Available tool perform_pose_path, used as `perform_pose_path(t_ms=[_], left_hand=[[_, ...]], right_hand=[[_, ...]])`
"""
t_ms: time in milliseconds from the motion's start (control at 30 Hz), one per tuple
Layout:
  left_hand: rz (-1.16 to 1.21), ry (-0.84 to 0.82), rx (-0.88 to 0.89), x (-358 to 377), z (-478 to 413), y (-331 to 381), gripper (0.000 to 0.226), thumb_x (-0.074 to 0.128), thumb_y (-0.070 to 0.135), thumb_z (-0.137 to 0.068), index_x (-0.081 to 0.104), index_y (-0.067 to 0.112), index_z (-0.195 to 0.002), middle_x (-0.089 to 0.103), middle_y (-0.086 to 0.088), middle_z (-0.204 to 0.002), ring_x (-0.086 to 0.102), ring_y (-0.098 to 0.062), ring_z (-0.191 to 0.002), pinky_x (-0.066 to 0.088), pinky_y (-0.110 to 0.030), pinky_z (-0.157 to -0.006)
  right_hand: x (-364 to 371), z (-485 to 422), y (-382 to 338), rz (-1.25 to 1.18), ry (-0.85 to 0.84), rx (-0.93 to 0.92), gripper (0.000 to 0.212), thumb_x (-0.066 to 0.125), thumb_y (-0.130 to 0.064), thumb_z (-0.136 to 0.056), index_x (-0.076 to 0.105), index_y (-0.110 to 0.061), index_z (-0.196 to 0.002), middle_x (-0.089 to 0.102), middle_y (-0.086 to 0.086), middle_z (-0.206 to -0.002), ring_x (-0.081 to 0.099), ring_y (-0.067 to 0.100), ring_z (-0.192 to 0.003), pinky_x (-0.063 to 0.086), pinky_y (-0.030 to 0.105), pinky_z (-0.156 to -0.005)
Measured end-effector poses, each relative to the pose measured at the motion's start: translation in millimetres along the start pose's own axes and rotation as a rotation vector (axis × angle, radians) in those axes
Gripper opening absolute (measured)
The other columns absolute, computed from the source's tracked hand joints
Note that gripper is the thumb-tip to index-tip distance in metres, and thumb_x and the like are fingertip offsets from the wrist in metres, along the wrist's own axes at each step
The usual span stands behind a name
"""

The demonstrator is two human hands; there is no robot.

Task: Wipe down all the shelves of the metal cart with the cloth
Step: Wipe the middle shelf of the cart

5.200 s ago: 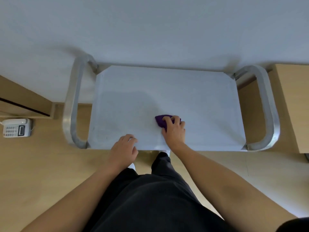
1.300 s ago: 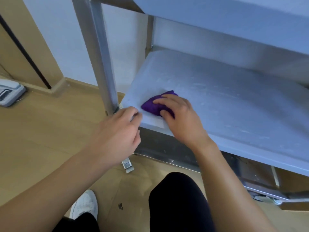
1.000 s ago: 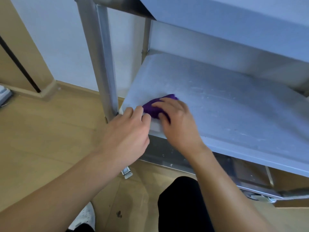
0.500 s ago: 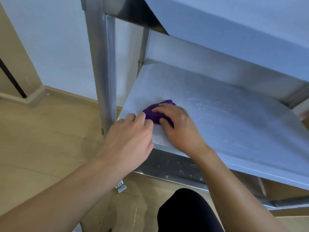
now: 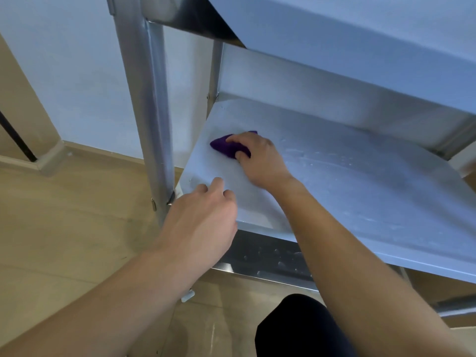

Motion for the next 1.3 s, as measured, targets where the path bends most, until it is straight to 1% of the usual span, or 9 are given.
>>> perform_pose_path(t_ms=[200, 333, 500, 567, 733, 867, 933, 1133, 1300], left_hand=[[0.051, -0.029, 0.027, -1, 2, 3, 0.018, 0.04, 0.032, -0.096, 0.05, 0.021, -0.086, 0.035, 0.002, -0.09, 0.041, -0.018, -0.073, 0.043, -0.03, -0.059], [0.025, -0.047, 0.03, 1, 3, -1, 0.016, 0.049, 0.028, -0.095, 0.053, 0.02, -0.082, 0.039, 0.003, -0.09, 0.044, -0.017, -0.07, 0.047, -0.029, -0.059], [-0.006, -0.065, 0.042, 9, -1, -1, 0.009, 0.064, 0.019, -0.089, 0.058, 0.021, -0.082, 0.043, 0.005, -0.093, 0.047, -0.016, -0.07, 0.042, -0.028, -0.055], [0.008, -0.022, 0.059, 9, -1, -2, 0.007, 0.063, 0.025, -0.09, 0.061, 0.023, -0.084, 0.044, 0.005, -0.092, 0.049, -0.016, -0.07, 0.047, -0.028, -0.056], [0.068, 0.037, 0.045, 11, -4, -8, 0.026, 0.052, 0.039, -0.095, 0.064, 0.019, -0.083, 0.046, 0.005, -0.09, 0.051, -0.018, -0.072, 0.053, -0.034, -0.06], [0.069, 0.011, 0.04, 10, -3, -6, 0.009, 0.066, 0.028, -0.087, 0.064, 0.022, -0.082, 0.044, 0.005, -0.085, 0.05, -0.016, -0.068, 0.053, -0.031, -0.055], [0.066, 0.007, 0.042, 9, -2, -5, 0.009, 0.068, 0.025, -0.085, 0.065, 0.021, -0.078, 0.046, 0.004, -0.083, 0.049, -0.016, -0.065, 0.05, -0.03, -0.052], [0.087, 0.033, 0.037, 11, -1, -5, 0.024, 0.045, 0.038, -0.099, 0.061, 0.021, -0.094, 0.047, 0.006, -0.1, 0.05, -0.015, -0.08, 0.047, -0.028, -0.061], [0.117, 0.018, 0.027, 7, -2, -7, 0.024, 0.05, 0.04, -0.096, 0.063, 0.022, -0.09, 0.046, 0.007, -0.094, 0.05, -0.015, -0.079, 0.05, -0.029, -0.062]], right_hand=[[10, 52, -19, 0.012, 0.033, -0.046, 0.04, 0.049, -0.01, -0.094, 0.058, -0.028, -0.129, 0.057, -0.009, -0.133, 0.046, 0.022, -0.126, 0.038, 0.035, -0.108], [10, 28, -13, -0.011, 0.039, -0.018, 0.039, 0.05, -0.008, -0.093, 0.06, -0.026, -0.126, 0.061, -0.006, -0.129, 0.05, 0.025, -0.124, 0.042, 0.038, -0.105], [7, -24, 1, 0.008, 0.052, 0.062, 0.039, 0.047, -0.01, -0.095, 0.059, -0.027, -0.128, 0.059, -0.002, -0.132, 0.048, 0.027, -0.126, 0.044, 0.041, -0.103], [5, -36, 4, -0.021, 0.045, 0.098, 0.04, 0.046, -0.01, -0.095, 0.059, -0.027, -0.129, 0.059, -0.002, -0.133, 0.047, 0.027, -0.127, 0.045, 0.043, -0.102], [10, -7, -6, 0.003, 0.024, 0.02, 0.04, 0.047, -0.008, -0.095, 0.057, -0.024, -0.13, 0.059, -0.002, -0.133, 0.048, 0.028, -0.125, 0.042, 0.039, -0.104], [14, 32, -11, 0.028, 0.078, -0.035, 0.04, 0.048, -0.009, -0.094, 0.058, -0.025, -0.128, 0.059, -0.006, -0.131, 0.049, 0.026, -0.124, 0.042, 0.039, -0.103], [13, 30, -10, 0.014, 0.108, -0.025, 0.038, 0.048, -0.008, -0.094, 0.06, -0.025, -0.126, 0.061, -0.005, -0.129, 0.049, 0.027, -0.123, 0.044, 0.04, -0.102], [6, -31, 7, 0.009, 0.092, 0.085, 0.04, 0.044, -0.008, -0.097, 0.059, -0.026, -0.13, 0.058, -0.001, -0.133, 0.044, 0.027, -0.127, 0.043, 0.04, -0.103], [10, -35, 2, 0.023, 0.069, 0.104, 0.042, 0.043, -0.006, -0.097, 0.057, -0.026, -0.131, 0.056, -0.001, -0.135, 0.043, 0.028, -0.127, 0.043, 0.039, -0.102]])
Point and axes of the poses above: each hand's wrist, its own z-axis away from the middle knuckle, its own x-axis out of the palm, y = z × x, the point moved 6 cm from there along -z, towards the middle knuckle
